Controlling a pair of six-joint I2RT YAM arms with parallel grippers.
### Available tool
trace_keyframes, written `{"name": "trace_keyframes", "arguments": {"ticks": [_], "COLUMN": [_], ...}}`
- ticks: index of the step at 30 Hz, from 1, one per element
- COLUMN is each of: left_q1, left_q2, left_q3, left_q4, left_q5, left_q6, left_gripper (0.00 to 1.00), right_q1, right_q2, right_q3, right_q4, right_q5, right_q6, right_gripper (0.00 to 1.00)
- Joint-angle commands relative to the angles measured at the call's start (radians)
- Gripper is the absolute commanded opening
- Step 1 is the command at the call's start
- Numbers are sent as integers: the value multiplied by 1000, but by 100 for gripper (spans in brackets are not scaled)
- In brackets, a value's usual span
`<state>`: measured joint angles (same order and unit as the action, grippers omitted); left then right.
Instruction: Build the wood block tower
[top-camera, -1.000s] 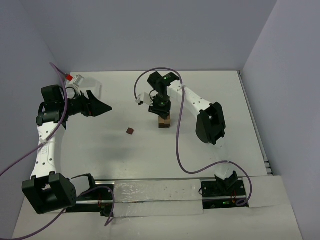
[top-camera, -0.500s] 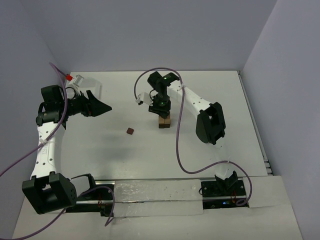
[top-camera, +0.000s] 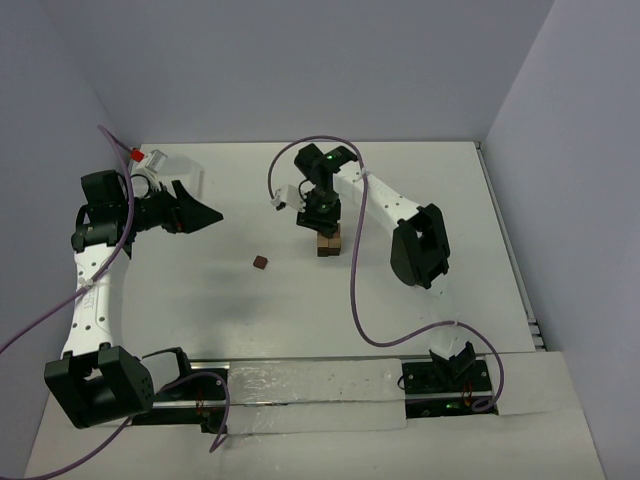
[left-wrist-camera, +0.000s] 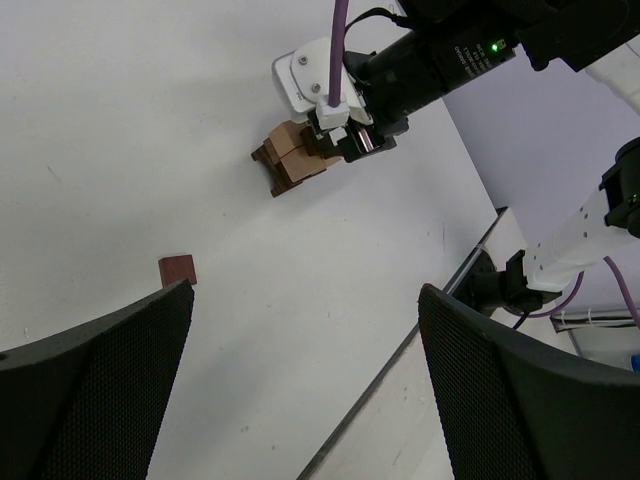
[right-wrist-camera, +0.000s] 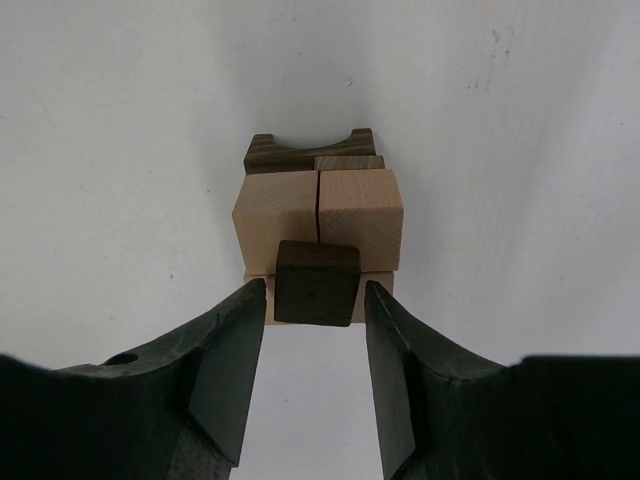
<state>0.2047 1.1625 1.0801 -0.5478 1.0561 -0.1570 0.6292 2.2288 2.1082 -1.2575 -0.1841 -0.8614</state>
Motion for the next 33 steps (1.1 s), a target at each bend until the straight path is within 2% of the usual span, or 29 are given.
{"name": "trace_keyframes", "arguments": {"ticks": [1, 6, 11, 14, 18, 23, 27, 30, 33], "left_q1": [9, 9, 9, 10, 16, 41, 65, 76, 82], "left_q2": [-3, -3, -4, -5, -7, -18, -21, -21, -21], "left_q3": [44, 44, 43, 43, 40, 39, 41, 53, 72], "left_q4": [39, 37, 42, 43, 60, 88, 106, 88, 56], "left_q5": [33, 32, 32, 31, 26, 22, 38, 42, 44], "left_q6": [1, 1, -2, -7, -28, -78, -98, -88, -61], "left_gripper": [99, 99, 99, 99, 99, 99, 99, 99, 99], "right_q1": [-10, -9, -2, 19, 78, 165, 236, 285, 300], "right_q2": [-3, -19, -56, -104, -193, -210, -136, -72, 17], "right_q3": [30, 45, 151, 230, 267, 196, 136, 98, 130], "right_q4": [27, 22, 3, 11, 127, 235, 294, 362, 374], "right_q5": [-1, 5, 10, 26, 74, 52, 14, -11, -5], "right_q6": [-3, 2, 24, 58, 156, 341, 467, 518, 542], "right_gripper": [53, 59, 67, 78, 85, 85, 79, 77, 77]}}
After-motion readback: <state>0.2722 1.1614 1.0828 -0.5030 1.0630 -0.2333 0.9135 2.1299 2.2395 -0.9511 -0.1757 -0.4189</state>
